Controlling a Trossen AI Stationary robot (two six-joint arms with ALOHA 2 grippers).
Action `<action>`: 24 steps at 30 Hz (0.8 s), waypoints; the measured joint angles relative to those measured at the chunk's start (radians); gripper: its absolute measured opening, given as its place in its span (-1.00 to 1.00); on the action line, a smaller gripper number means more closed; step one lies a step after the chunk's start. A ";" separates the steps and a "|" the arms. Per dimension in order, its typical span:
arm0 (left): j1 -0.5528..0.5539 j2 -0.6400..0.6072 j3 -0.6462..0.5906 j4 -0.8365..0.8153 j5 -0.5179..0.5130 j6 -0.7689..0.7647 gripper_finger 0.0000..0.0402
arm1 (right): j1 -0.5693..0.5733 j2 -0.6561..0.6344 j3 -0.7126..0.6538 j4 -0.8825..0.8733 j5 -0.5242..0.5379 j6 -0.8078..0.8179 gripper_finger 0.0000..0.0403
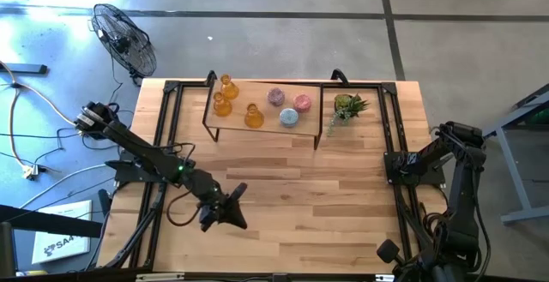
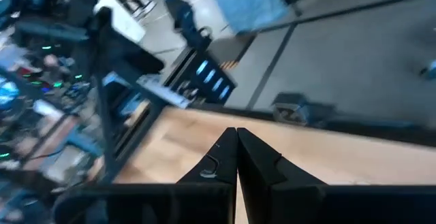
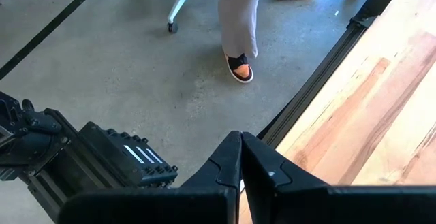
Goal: Pick & Place candle stick holders
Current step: Return to Home Position
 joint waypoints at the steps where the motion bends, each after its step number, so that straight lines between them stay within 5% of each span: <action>1: 0.000 0.000 0.000 0.000 0.018 -0.020 -1.00 | 0.000 0.000 0.000 0.000 0.000 0.000 -0.97; 5: -0.001 -0.039 -0.001 -0.009 -0.057 -0.227 -1.00 | 0.000 0.000 0.000 0.000 0.000 0.000 -0.98; 12: 0.000 -0.175 0.000 -0.126 -0.355 -0.790 -1.00 | 0.000 0.000 0.000 0.000 0.000 0.000 -0.97; 19: 0.001 -0.332 -0.005 -0.358 -0.408 -0.827 -1.00 | 0.000 0.000 0.000 0.000 0.000 0.000 -0.98; 24: 0.030 -0.484 -0.113 -0.350 -0.399 -0.841 -1.00 | 0.000 0.000 0.000 0.001 0.002 0.000 -0.98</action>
